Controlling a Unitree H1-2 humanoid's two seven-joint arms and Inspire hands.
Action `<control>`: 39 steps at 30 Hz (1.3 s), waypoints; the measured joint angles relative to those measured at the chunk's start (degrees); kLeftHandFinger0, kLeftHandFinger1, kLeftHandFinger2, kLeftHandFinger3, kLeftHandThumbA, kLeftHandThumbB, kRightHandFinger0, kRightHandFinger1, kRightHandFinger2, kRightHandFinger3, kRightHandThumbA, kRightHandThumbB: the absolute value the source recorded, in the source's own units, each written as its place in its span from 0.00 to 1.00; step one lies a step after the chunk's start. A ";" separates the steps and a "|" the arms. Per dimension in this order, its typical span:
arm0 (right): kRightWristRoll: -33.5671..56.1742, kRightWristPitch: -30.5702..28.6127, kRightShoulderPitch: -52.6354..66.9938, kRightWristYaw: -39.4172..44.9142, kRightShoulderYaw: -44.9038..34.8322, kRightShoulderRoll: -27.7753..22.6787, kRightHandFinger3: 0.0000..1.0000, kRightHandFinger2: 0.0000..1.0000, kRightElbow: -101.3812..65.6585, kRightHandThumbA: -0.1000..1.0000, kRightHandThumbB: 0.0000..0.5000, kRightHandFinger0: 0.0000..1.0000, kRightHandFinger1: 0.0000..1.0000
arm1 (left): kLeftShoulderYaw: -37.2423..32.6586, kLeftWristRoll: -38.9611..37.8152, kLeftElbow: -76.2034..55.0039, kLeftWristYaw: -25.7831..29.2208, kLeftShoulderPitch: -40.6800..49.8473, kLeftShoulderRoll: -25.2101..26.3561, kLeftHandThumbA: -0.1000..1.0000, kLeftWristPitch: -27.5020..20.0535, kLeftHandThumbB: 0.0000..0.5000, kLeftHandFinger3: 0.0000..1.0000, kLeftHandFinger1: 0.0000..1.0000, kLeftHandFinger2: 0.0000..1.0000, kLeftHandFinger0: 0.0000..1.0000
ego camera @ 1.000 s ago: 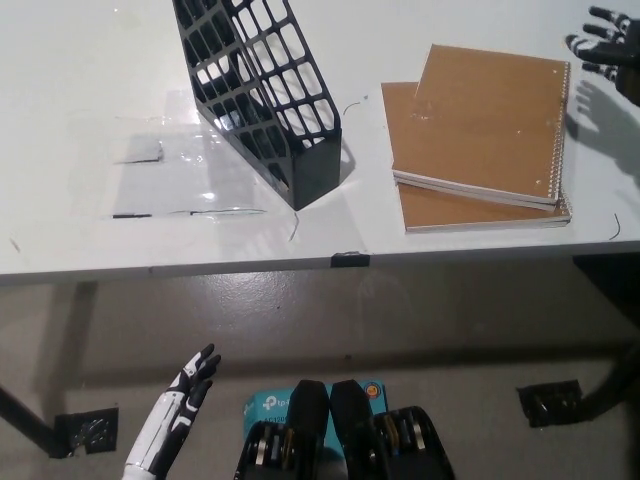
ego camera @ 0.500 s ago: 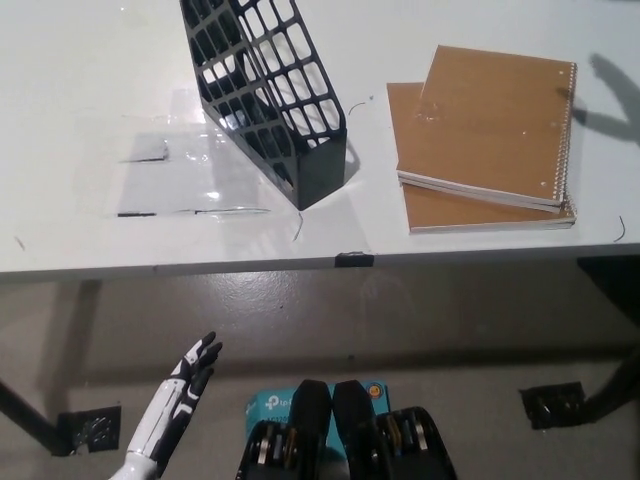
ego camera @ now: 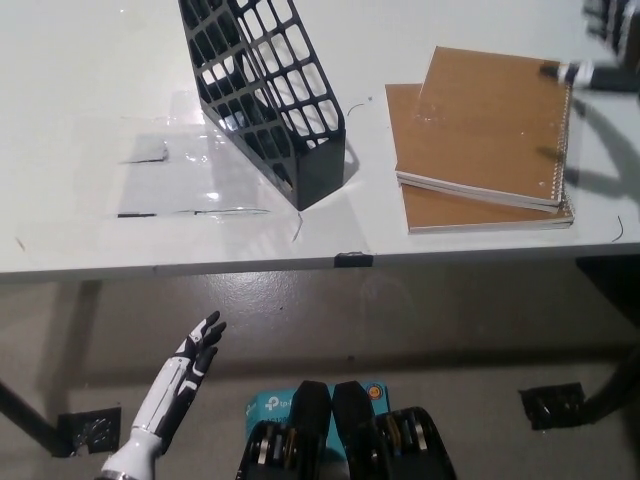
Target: Use the right hand to pick up a book from the book holder on the left side and put it on another book on the right side
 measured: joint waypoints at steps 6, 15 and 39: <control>-0.01 0.74 11.50 0.00 0.24 4.15 1.00 1.00 -9.77 0.84 0.54 1.00 1.00 | -0.01 0.00 0.63 0.00 -1.71 0.02 1.00 0.17 0.36 1.00 1.00 1.00 1.00; 0.00 1.66 24.91 0.00 0.57 7.87 1.00 1.00 -24.98 0.86 0.57 1.00 1.00 | -0.02 0.00 2.19 0.00 -4.97 0.02 1.00 0.32 0.32 1.00 1.00 1.00 1.00; -6.34 -4.91 26.62 -2.67 3.05 13.17 1.00 1.00 -22.73 0.85 0.36 1.00 1.00 | 0.96 0.01 1.66 -0.03 -13.54 1.29 1.00 1.42 0.32 1.00 1.00 1.00 1.00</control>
